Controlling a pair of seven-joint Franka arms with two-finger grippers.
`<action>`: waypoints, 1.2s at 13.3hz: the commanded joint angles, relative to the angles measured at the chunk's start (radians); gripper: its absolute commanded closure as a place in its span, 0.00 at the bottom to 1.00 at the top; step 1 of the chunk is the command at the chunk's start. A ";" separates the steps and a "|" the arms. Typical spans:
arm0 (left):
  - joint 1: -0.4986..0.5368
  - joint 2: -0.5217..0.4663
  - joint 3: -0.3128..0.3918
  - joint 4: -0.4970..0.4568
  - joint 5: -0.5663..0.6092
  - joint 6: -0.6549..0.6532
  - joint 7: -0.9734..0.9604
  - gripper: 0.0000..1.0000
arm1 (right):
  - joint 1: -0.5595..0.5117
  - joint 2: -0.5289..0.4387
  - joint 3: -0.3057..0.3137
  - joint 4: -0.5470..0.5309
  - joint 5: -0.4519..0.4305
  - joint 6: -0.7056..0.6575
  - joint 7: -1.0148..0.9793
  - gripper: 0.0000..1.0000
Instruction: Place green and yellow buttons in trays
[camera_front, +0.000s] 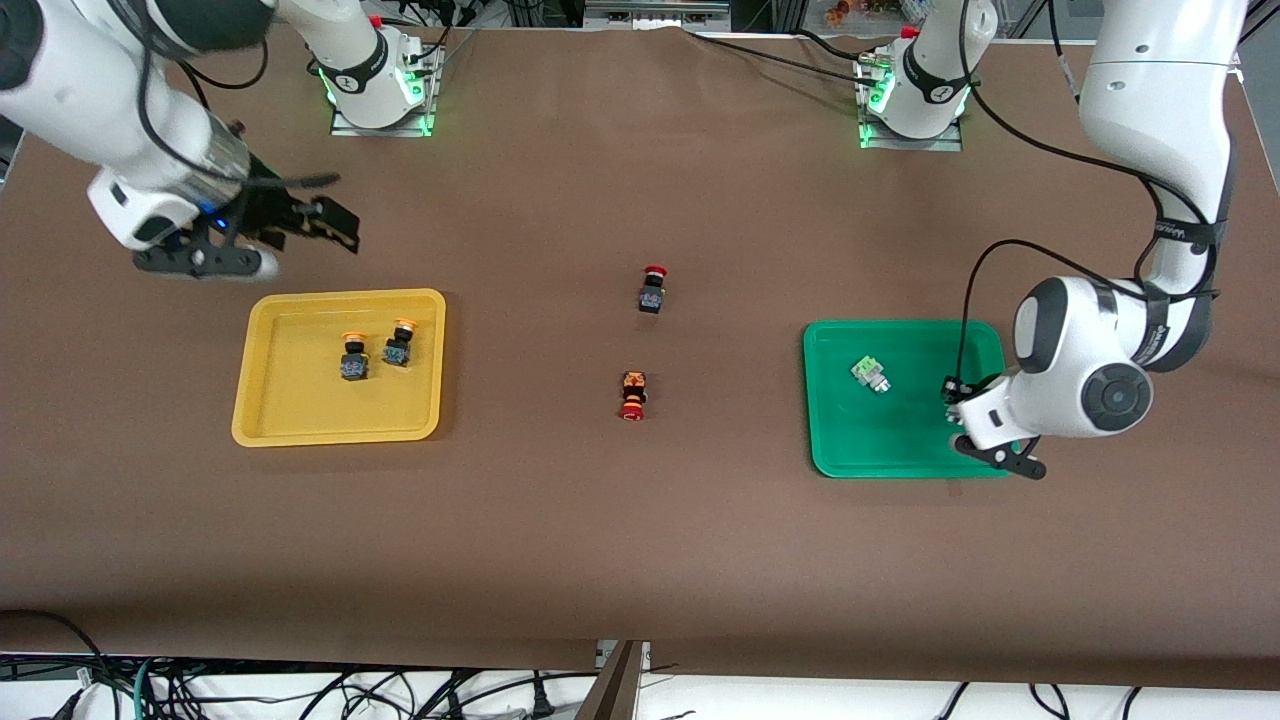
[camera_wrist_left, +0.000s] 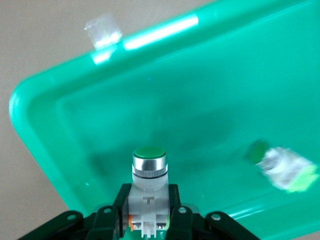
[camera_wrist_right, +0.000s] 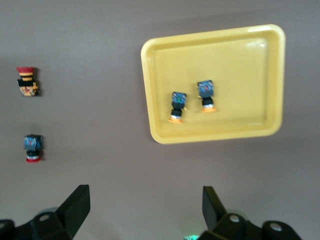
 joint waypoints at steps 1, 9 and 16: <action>0.016 -0.111 -0.015 -0.213 0.015 0.174 0.018 1.00 | -0.252 -0.030 0.210 0.066 -0.024 -0.109 -0.065 0.01; -0.013 -0.352 -0.017 0.110 -0.010 -0.340 -0.282 0.00 | -0.553 0.049 0.410 0.158 -0.031 -0.124 -0.219 0.01; 0.027 -0.490 0.000 0.312 -0.100 -0.665 -0.410 0.00 | -0.556 0.063 0.410 0.219 -0.082 -0.126 -0.234 0.01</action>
